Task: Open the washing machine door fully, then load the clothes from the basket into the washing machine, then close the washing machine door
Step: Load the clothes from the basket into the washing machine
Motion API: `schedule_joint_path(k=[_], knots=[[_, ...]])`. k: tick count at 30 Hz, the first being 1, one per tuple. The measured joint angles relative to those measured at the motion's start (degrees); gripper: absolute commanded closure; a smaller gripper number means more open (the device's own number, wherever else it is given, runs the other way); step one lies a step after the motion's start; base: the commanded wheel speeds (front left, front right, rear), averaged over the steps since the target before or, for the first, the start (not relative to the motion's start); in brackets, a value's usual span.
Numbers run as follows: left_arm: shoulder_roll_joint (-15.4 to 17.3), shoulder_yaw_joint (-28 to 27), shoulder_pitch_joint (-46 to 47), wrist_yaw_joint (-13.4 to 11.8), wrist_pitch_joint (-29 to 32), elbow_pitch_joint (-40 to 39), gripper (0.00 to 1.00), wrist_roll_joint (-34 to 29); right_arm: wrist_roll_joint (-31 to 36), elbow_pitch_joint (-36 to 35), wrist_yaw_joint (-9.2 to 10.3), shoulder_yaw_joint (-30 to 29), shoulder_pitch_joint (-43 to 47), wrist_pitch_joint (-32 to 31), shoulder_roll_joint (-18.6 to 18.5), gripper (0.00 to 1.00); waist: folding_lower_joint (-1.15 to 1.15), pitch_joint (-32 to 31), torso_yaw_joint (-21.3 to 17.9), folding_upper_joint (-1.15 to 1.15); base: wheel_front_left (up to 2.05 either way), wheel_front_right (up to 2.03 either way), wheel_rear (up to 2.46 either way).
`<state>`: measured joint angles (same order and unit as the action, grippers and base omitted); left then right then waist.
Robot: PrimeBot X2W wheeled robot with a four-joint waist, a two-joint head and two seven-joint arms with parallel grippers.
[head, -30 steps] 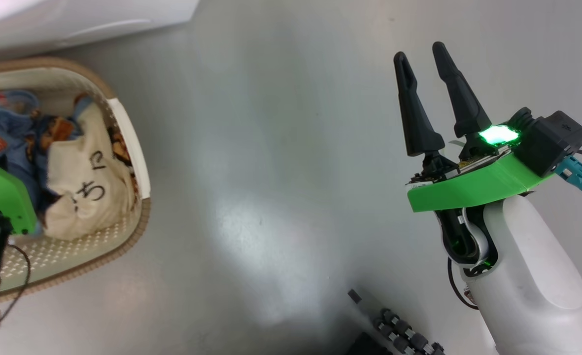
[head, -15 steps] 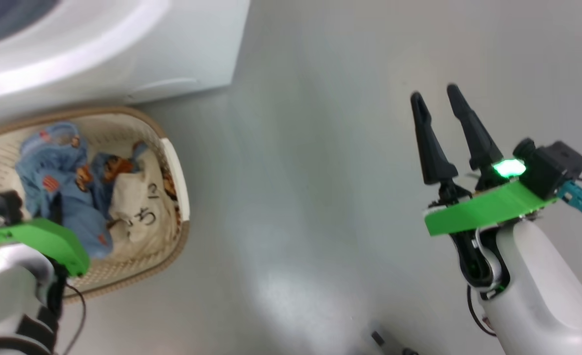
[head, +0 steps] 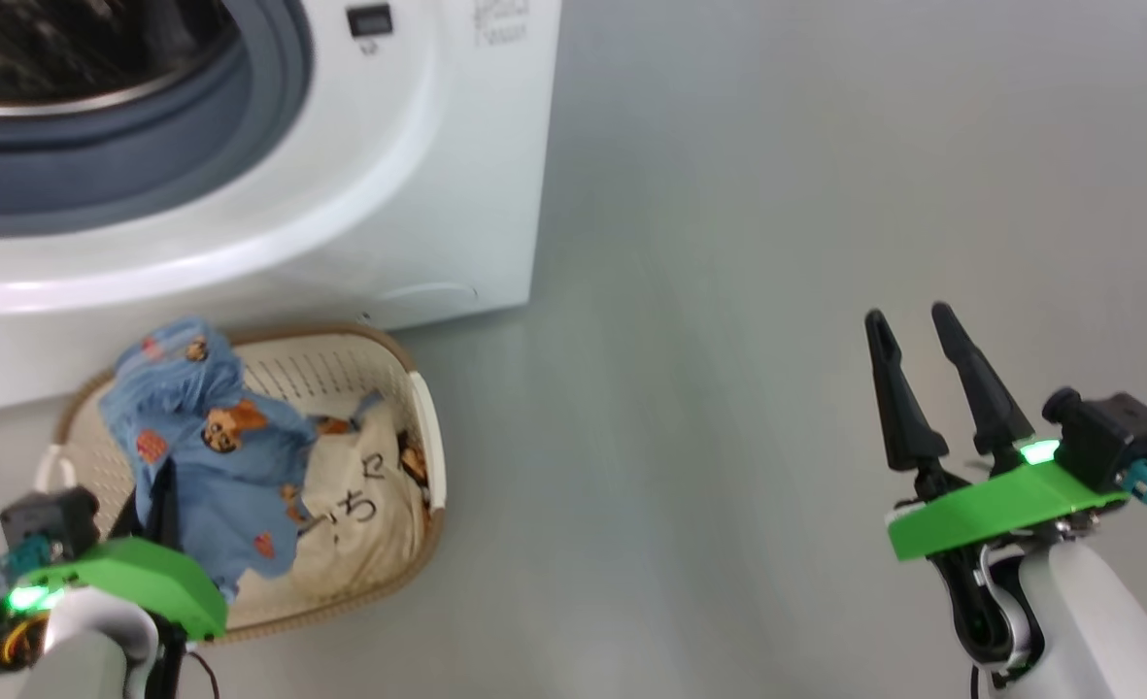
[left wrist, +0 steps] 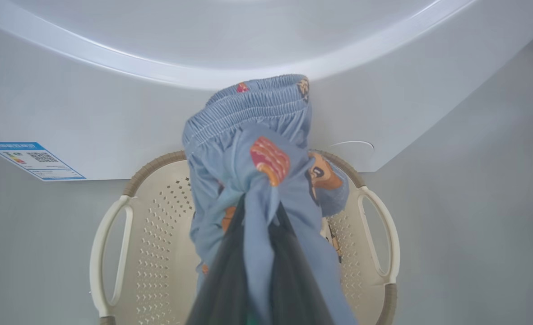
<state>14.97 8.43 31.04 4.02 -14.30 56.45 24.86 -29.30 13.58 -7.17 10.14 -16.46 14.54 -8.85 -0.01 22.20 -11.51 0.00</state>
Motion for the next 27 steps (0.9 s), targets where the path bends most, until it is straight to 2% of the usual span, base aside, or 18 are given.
schedule_joint_path(k=[7,15,27], knots=[[-2.0,-5.15,-7.69,-1.04,-0.01,-9.68,1.0,-2.88,-0.13,0.49,0.0,-1.69,4.08,0.0,-0.53,0.0,0.0,-6.17,1.35,0.0,0.0,0.0,0.0],[-4.24,-9.44,-16.12,-1.03,-0.01,-19.31,1.0,-6.66,-0.18,0.75,0.0,-2.97,8.25,0.0,-0.89,0.0,0.0,-12.09,2.93,0.0,0.0,0.0,0.0],[-7.58,-13.41,-24.38,-0.43,-0.08,-31.72,1.0,-10.63,-0.92,0.52,0.0,-4.23,11.44,-0.01,-1.83,0.0,0.01,-16.43,5.4,0.0,0.0,0.0,0.0]])
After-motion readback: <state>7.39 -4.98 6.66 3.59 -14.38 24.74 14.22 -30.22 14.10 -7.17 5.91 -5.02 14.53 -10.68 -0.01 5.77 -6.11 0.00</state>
